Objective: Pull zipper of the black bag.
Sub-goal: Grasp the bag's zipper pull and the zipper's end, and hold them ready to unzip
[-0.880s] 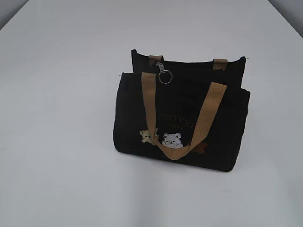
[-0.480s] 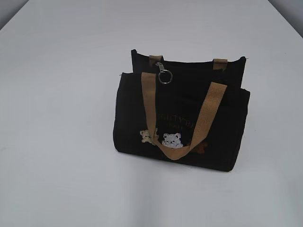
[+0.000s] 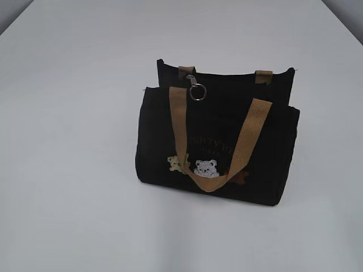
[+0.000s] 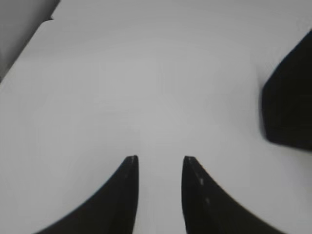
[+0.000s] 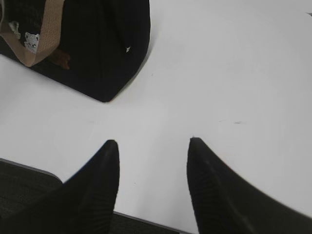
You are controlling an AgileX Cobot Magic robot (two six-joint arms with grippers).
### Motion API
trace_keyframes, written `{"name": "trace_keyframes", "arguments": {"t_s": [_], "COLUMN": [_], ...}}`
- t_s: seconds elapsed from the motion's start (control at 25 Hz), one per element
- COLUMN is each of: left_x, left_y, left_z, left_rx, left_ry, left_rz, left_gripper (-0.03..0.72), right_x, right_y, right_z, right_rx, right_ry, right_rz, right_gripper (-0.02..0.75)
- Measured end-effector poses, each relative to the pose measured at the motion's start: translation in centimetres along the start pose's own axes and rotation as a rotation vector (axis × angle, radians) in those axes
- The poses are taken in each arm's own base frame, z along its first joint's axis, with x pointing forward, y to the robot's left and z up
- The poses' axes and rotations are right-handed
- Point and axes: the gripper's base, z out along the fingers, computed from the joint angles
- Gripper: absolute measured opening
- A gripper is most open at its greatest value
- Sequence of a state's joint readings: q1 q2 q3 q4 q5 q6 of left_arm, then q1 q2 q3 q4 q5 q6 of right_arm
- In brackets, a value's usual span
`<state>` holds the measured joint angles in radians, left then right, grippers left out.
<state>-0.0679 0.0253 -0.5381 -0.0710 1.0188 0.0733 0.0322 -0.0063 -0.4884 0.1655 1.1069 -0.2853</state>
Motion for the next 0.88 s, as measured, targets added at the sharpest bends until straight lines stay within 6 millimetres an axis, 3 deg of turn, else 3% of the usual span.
{"name": "trace_keyframes", "arguments": {"t_s": [0.08, 0.2, 0.32, 0.44, 0.56, 0.72, 0.88], "left_x": [-2.3, -6.2, -7.9, -7.1, -5.7, -4.0, -2.9], "left_y": [-1.4, -2.5, -3.0, -3.5, -4.1, -5.4, -7.1], "left_z": [1.1, 4.8, 10.7, 18.0, 22.8, 28.0, 31.3], "left_rx": [0.167, 0.317, 0.43, 0.568, 0.688, 0.81, 0.88], "left_ry": [-0.091, -0.221, -0.19, -0.101, -0.092, -0.051, -0.003], "left_rz": [0.027, 0.166, 0.263, 0.312, 0.368, 0.424, 0.443], "left_gripper": [0.243, 0.268, 0.299, 0.329, 0.34, 0.382, 0.433], "right_x": [0.0, 0.0, 0.0, 0.0, 0.0, 0.0, 0.0], "right_y": [0.0, 0.0, 0.0, 0.0, 0.0, 0.0, 0.0], "right_z": [0.0, 0.0, 0.0, 0.0, 0.0, 0.0, 0.0], "right_rx": [0.0, 0.0, 0.0, 0.0, 0.0, 0.0, 0.0], "right_ry": [0.0, 0.0, 0.0, 0.0, 0.0, 0.0, 0.0], "right_rz": [0.0, 0.0, 0.0, 0.0, 0.0, 0.0, 0.0], "right_gripper": [0.362, 0.362, 0.362, 0.362, 0.362, 0.362, 0.362]}}
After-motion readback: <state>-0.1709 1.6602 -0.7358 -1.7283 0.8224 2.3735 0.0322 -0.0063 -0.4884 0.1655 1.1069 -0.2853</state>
